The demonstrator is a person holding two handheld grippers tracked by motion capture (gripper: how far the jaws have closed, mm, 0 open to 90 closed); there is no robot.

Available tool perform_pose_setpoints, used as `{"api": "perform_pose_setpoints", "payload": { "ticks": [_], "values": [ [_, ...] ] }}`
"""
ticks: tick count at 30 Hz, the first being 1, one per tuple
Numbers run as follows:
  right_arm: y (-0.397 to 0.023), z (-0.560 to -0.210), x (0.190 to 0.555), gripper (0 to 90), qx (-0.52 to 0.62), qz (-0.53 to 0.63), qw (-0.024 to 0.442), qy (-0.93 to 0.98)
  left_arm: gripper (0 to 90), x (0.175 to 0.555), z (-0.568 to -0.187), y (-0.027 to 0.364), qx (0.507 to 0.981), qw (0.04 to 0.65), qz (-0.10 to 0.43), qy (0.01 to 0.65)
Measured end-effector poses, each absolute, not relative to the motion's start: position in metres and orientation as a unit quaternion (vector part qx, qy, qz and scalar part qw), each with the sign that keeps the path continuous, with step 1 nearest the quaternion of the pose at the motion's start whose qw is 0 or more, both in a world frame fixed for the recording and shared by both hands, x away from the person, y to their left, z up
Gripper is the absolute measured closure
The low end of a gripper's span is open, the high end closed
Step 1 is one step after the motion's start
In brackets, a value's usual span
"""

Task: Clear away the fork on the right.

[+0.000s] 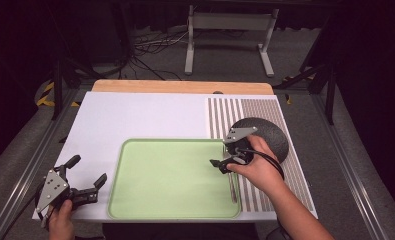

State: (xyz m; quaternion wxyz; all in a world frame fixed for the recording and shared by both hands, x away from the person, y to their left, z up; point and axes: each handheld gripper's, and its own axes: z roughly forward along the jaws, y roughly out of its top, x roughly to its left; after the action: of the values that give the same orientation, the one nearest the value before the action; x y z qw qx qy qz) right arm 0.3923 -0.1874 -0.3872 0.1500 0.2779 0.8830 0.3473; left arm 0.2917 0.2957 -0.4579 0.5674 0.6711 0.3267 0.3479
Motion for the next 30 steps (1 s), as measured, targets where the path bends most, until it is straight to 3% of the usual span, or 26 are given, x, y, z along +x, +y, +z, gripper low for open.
{"api": "perform_pose_setpoints", "payload": {
  "ticks": [14,30],
  "values": [
    [-0.199,-0.375,0.379,10.4,0.251,0.407,0.15,0.865,0.1,0.291,-0.458,0.296,0.671,0.567,0.349,0.326],
    [-0.236,-0.363,0.366,8.1,0.228,0.462,0.191,0.836,0.1,0.291,-0.458,0.296,0.669,0.568,0.349,0.328]
  ]
}}
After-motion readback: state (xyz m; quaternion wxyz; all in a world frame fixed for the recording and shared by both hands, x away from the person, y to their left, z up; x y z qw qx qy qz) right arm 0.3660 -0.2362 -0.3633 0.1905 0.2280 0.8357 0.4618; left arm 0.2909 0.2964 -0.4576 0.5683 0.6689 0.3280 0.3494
